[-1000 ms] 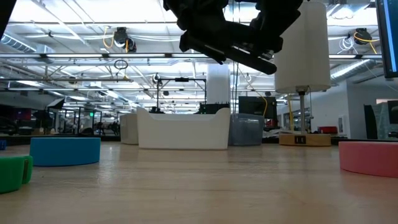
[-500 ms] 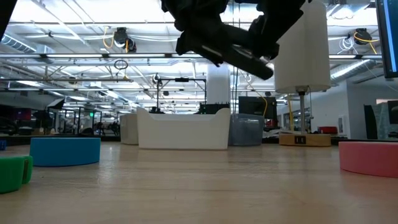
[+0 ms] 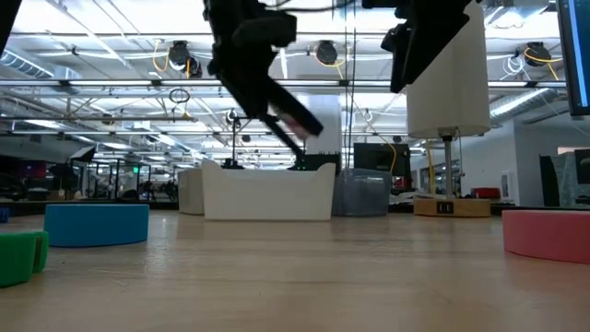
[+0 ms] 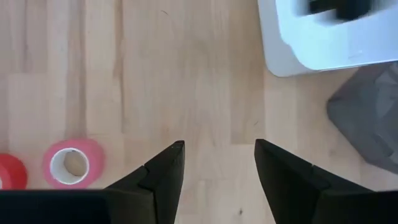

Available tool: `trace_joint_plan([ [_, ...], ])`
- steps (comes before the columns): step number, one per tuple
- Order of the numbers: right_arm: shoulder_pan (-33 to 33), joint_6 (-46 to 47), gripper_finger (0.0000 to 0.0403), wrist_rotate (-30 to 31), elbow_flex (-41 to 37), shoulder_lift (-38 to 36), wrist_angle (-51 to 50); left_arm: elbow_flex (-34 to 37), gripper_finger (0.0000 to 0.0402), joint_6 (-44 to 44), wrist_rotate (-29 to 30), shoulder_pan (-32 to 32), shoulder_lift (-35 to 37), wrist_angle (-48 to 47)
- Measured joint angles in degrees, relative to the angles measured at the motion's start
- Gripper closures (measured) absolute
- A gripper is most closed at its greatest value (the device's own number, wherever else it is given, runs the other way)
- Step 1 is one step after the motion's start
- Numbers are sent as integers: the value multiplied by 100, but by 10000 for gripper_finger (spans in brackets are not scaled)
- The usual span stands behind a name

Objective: Pick and place Stapler, Stapler remover, tape
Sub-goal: Put the large black stapler into the gray bin

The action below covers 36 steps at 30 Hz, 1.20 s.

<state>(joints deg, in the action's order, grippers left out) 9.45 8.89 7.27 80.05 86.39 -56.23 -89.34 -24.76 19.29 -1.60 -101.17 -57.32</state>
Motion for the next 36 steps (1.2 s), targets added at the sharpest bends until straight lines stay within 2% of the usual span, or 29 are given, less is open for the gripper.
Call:
trace_joint_plan([
  [5, -1, 87, 219, 12, 2, -85, -45, -5, 229, 12, 317, 176, 622, 230],
  [9, 0, 92, 220, 12, 2, -96, -55, -6, 229, 68, 943, 375, 1006, 94],
  [11, 2, 92, 220, 13, 2, -113, -63, -9, 229, 82, 1191, 572, 1111, -31],
  [14, 0, 92, 222, 15, 0, -111, -72, 25, 229, 225, 1244, 924, 1103, 4],
  [17, 0, 95, 226, 15, 0, -111, -75, 222, 229, 608, 1004, 1345, 1070, 149],
  [22, -4, 242, 234, 81, 0, -111, -264, 759, 229, 1097, 535, 2142, 1030, 1028],
  [27, -7, 381, 239, 563, -4, -107, -363, 1311, 229, 1404, -253, 2903, 1036, 1839],
  [31, -26, 505, 237, 1018, -6, -107, -365, 1814, 229, 1399, -593, 3244, 1036, 1980],
  [36, -166, 540, 237, 1224, -5, -107, -360, 2248, 229, 1485, -853, 3351, 1035, 2067],
])
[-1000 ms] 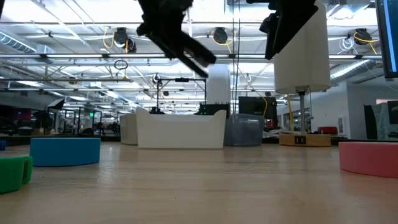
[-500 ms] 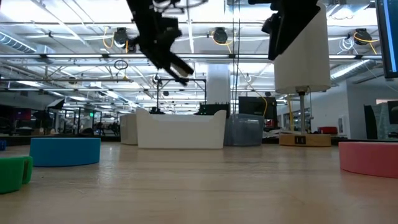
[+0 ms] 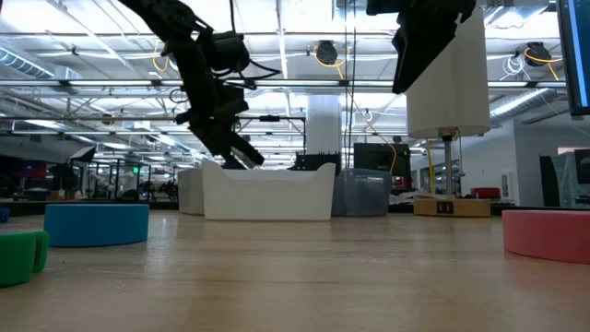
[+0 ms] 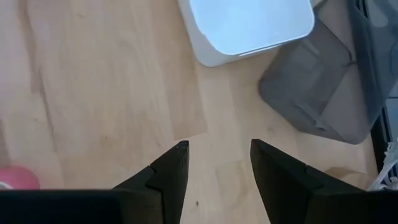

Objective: Pick and place Stapler, Stapler remover, tape
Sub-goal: Put the large black stapler into the gray bin

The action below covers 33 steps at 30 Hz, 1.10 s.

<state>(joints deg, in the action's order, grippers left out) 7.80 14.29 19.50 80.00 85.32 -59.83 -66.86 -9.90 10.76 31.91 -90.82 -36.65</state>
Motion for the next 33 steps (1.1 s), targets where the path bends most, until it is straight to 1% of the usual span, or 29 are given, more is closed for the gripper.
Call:
trace_joint_plan([
  [6, -196, 2, 242, -2, -2, 2, 49, 410, 229, 37, 103, 87, 1, 702],
  [10, -261, 2, 242, -4, -2, 2, 113, 540, 229, 18, 90, 158, -80, 812],
  [16, -259, 4, 243, -8, 0, 4, 147, 537, 229, 16, -250, 156, -398, 1150],
  [20, -259, 7, 243, -9, -2, 4, 147, 548, 229, -95, -109, 136, -601, 1276],
  [29, -296, 24, 243, -13, -2, 6, 146, 546, 229, -11, -80, 145, -630, 1366],
  [33, -355, 18, 243, -13, 0, 7, 146, 544, 229, 79, 282, 180, -630, 1297],
])
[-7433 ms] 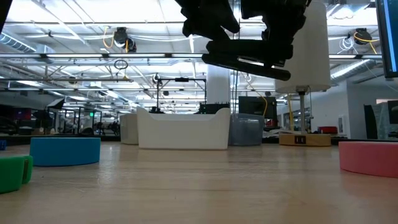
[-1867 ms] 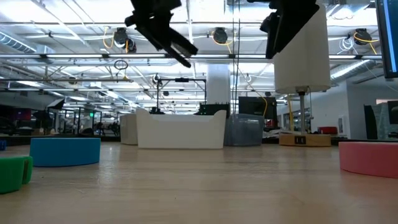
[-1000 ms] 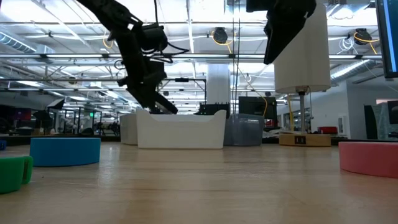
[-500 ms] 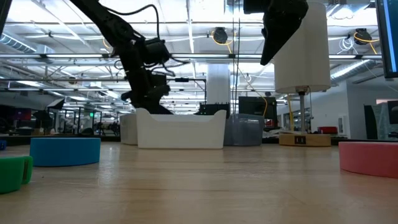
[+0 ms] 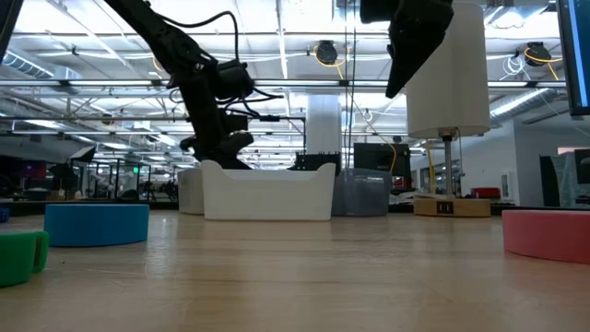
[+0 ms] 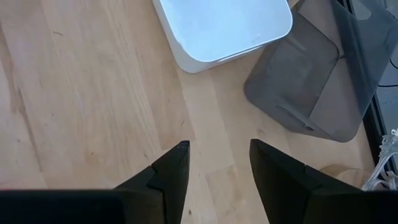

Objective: Pick and place Stapler, Stapler remover, tape
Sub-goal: Put the large black stapler into the gray bin

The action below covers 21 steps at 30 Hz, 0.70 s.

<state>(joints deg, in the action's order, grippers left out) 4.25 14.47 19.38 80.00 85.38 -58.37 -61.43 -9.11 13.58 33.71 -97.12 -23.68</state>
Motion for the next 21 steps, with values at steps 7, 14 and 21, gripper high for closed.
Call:
trace_joint_plan([
  [7, -17, -12, 243, 0, 0, 0, 0, -2, 229, -16, 117, 157, 0, -5],
  [14, -17, -12, 243, 0, 1, 0, 0, -4, 229, -1, 198, 186, -16, -5],
  [21, -17, -10, 243, 0, -1, 0, 1, -27, 196, -15, 320, 178, -384, 21],
])
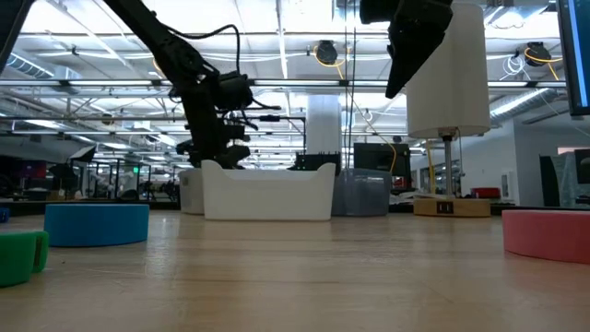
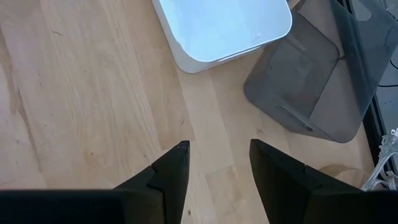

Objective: Pick and place Stapler, Stapler remover, tape
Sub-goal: Put the large black stapler into the gray bin, then put the large light blue stapler into the gray bin

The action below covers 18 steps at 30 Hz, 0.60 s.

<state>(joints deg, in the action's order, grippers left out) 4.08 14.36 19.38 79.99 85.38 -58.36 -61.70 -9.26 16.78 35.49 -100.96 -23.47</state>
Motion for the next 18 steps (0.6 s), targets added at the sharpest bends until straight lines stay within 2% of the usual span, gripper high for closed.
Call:
trace_joint_plan([
  [2, 0, 51, 243, 0, 2, 0, -1, 13, 173, -102, -27, -27, -124, -30],
  [5, 0, 120, 243, 1, 2, 0, -3, 14, 161, -158, -18, -42, -191, -10],
  [12, 0, 143, 243, 2, 0, 0, -1, -21, 175, 51, -44, -42, -16, -72],
  [18, 0, 145, 243, 2, 0, 0, 3, -82, 184, 148, -72, -42, 656, -33],
])
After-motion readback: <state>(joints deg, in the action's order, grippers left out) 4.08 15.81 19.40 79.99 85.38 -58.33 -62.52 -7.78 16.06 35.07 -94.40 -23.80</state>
